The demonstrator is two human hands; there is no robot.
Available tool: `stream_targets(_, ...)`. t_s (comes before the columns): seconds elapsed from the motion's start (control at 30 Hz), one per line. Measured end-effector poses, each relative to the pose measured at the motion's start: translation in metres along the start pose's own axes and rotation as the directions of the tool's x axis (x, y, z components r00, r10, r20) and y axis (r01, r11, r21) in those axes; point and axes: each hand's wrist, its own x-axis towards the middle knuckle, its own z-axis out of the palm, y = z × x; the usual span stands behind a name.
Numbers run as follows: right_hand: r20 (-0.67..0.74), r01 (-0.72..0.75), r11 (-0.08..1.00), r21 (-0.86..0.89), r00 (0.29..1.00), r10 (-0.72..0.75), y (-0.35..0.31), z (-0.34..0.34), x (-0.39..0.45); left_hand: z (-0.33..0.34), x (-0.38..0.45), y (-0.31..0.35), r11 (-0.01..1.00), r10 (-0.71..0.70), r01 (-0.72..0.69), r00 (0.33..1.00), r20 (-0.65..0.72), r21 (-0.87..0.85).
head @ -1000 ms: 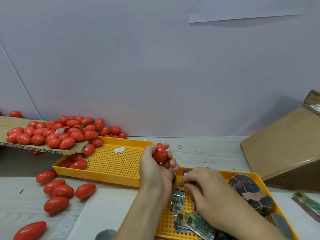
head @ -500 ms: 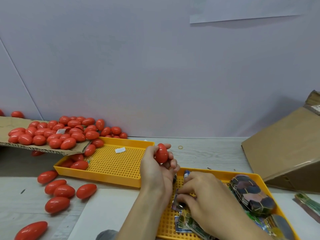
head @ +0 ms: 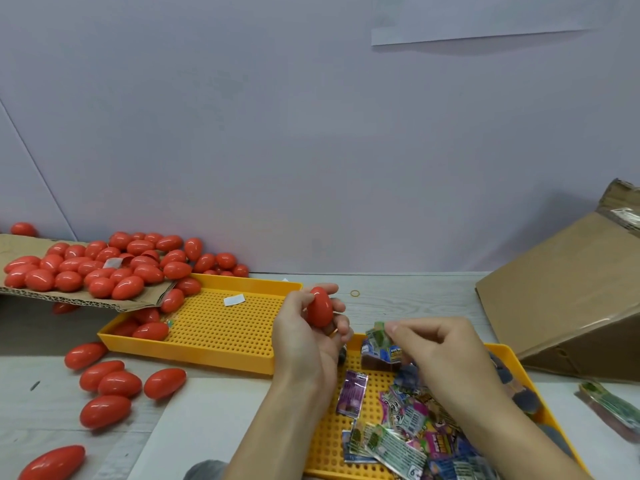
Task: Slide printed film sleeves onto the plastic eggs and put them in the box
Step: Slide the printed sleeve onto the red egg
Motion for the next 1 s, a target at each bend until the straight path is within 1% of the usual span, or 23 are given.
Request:
stream_targets(0.03, -0.02, -0.049, 0.995, 0.086, 0.999, 0.051, 0.001, 0.0, 0.001, 0.0, 0.0, -0.001, 1.0, -0.003, 0.003, 1.0, 0.018, 0.011)
stream_targets(0.1, -0.03, -0.135, 0.971, 0.197, 0.989, 0.143, 0.002, -0.002, 0.004, 0.002, -0.001, -0.001, 0.997, -0.01, 0.006, 0.998, 0.056, 0.08)
stream_targets(0.2, 0.005, -0.212, 0.906, 0.365, 0.974, 0.226, 0.005, -0.003, 0.007, 0.001, -0.001, -0.005, 0.949, 0.025, -0.065, 0.991, 0.133, 0.309)
stream_targets(0.3, 0.074, -0.235, 0.842, 0.486, 0.971, 0.228, 0.006, -0.004, 0.009, -0.002, -0.004, -0.01, 0.839, 0.06, -0.174, 0.971, 0.229, 0.516)
stream_targets(0.37, 0.133, -0.246, 0.817, 0.522, 0.969, 0.208, 0.004, -0.005, 0.009, -0.004, -0.005, -0.013, 0.775, 0.074, -0.235, 0.955, 0.286, 0.587)
stream_targets(0.47, 0.177, -0.25, 0.802, 0.543, 0.967, 0.182, 0.002, -0.005, 0.008, -0.004, -0.005, -0.013, 0.749, 0.091, -0.271, 0.946, 0.311, 0.605)
stream_targets(0.63, 0.158, -0.195, 0.797, 0.572, 0.979, 0.126, -0.001, -0.005, 0.006, -0.004, -0.006, -0.012, 0.735, 0.112, -0.286, 0.945, 0.306, 0.615)
stream_targets(0.73, 0.048, -0.144, 0.877, 0.459, 0.989, 0.137, 0.0, -0.004, 0.006, -0.004, -0.006, -0.012, 0.729, 0.12, -0.293, 0.944, 0.306, 0.619)
stream_targets(0.8, -0.015, -0.134, 0.903, 0.407, 0.988, 0.153, 0.004, -0.002, 0.008, -0.004, -0.006, -0.013, 0.736, 0.098, -0.284, 0.943, 0.318, 0.614)
stream_targets(0.9, -0.044, -0.12, 0.907, 0.403, 0.988, 0.15, 0.006, -0.002, 0.009, -0.003, -0.007, -0.013, 0.724, 0.074, -0.29, 0.935, 0.347, 0.626)
stream_targets(1.0, -0.033, -0.108, 0.903, 0.416, 0.99, 0.134, 0.006, -0.001, 0.008, -0.003, -0.008, -0.013, 0.725, 0.071, -0.293, 0.932, 0.356, 0.623)
